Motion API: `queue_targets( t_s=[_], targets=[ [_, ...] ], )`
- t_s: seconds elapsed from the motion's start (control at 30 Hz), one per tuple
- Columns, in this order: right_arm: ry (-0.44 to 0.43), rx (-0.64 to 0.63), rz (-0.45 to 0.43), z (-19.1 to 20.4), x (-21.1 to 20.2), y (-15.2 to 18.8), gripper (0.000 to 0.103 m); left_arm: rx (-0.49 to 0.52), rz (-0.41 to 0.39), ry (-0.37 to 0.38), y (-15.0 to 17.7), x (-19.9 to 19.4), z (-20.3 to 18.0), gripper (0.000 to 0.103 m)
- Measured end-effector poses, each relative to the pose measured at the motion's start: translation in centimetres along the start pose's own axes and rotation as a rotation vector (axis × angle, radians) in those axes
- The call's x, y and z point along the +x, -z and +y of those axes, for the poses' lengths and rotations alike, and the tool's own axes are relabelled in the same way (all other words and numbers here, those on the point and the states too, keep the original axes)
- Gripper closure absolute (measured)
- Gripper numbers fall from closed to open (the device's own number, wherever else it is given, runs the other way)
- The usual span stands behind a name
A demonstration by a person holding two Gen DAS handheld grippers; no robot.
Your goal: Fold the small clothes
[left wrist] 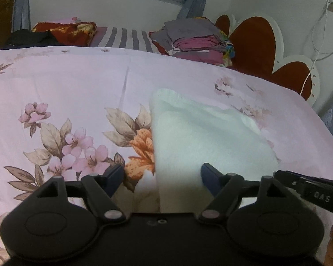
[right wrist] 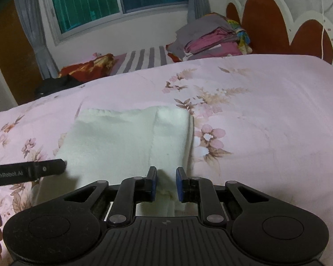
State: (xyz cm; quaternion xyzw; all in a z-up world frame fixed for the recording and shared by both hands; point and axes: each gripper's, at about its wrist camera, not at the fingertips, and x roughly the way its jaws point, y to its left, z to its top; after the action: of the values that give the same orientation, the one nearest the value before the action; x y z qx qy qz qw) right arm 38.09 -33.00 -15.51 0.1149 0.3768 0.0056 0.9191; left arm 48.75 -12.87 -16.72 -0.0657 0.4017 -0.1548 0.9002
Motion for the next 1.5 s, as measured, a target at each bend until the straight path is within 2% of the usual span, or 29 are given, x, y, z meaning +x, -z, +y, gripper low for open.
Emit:
queue_targets(
  t_s=[0.1, 0.23, 0.33, 0.47, 0.57, 0.7, 0.83, 0.97, 1.07, 1.13, 1.2, 1.23, 1.27, 1.33, 1.37, 1.5],
  targets=[
    [0.020, -0.027, 0.038, -0.2, 1.7, 0.6, 0.085, 0.003, -0.004, 0.011, 0.3, 0.4, 0.1, 0.025],
    [0.009, 0.004, 0.046, -0.9, 2.2, 0.5, 0.085, -0.035, 0.019, 0.016, 0.1, 0.3, 0.5, 0.022],
    [-0.004, 0.017, 0.045, -0.8, 0.9, 0.3, 0.085, -0.025, 0.006, 0.013, -0.1, -1.4, 0.1, 0.030],
    [-0.041, 0.003, 0.034, -0.6, -2.2, 0.6, 0.085, -0.005, 0.007, 0.047, 0.7, -3.7, -0.1, 0.032],
    [-0.046, -0.013, 0.047, -0.5, -4.4, 2.1, 0.085, 0.034, 0.021, 0.056, 2.4, -5.1, -0.2, 0.038],
    [-0.061, 0.012, 0.110, -0.5, -5.8, 5.3, 0.085, 0.042, 0.081, 0.064, 5.3, -5.3, 0.1, 0.048],
    [-0.051, 0.028, 0.156, -0.4, -5.7, 7.8, 0.085, 0.042, 0.097, 0.065, 7.0, -4.7, -0.1, 0.051],
    [-0.069, 0.087, 0.170, -1.3, -5.6, 8.1, 0.086, 0.055, 0.089, 0.064, 7.3, -4.9, 0.0, 0.051],
    [-0.083, 0.087, 0.178, -1.9, -6.0, 8.2, 0.086, 0.042, 0.106, 0.069, 6.5, -5.0, 0.1, 0.048],
    [-0.105, 0.089, 0.190, -2.2, -6.3, 7.6, 0.085, 0.013, 0.096, 0.074, 5.6, -5.4, 0.1, 0.033],
    [-0.114, 0.091, 0.159, -2.6, -6.9, 6.5, 0.085, -0.040, 0.047, 0.085, 4.2, -6.0, 0.3, 0.021],
    [-0.119, 0.094, 0.142, -2.9, -7.1, 5.8, 0.083, -0.051, 0.031, 0.083, 3.6, -6.0, 0.2, 0.014],
    [-0.126, 0.107, 0.124, -3.2, -7.1, 5.1, 0.054, -0.056, 0.022, 0.079, 2.9, -5.8, 0.1, 0.013],
    [-0.129, 0.137, 0.078, -3.7, -6.8, 3.6, 0.008, -0.061, 0.028, 0.079, 1.4, -4.7, -0.2, 0.014],
    [-0.132, 0.134, 0.050, -3.8, -6.5, 2.8, 0.008, -0.067, 0.030, 0.082, 0.9, -4.1, -0.3, 0.014],
    [-0.181, 0.147, 0.063, -3.6, -3.2, 0.7, 0.009, -0.100, 0.068, 0.096, -0.6, -0.9, -0.3, 0.016]
  ],
)
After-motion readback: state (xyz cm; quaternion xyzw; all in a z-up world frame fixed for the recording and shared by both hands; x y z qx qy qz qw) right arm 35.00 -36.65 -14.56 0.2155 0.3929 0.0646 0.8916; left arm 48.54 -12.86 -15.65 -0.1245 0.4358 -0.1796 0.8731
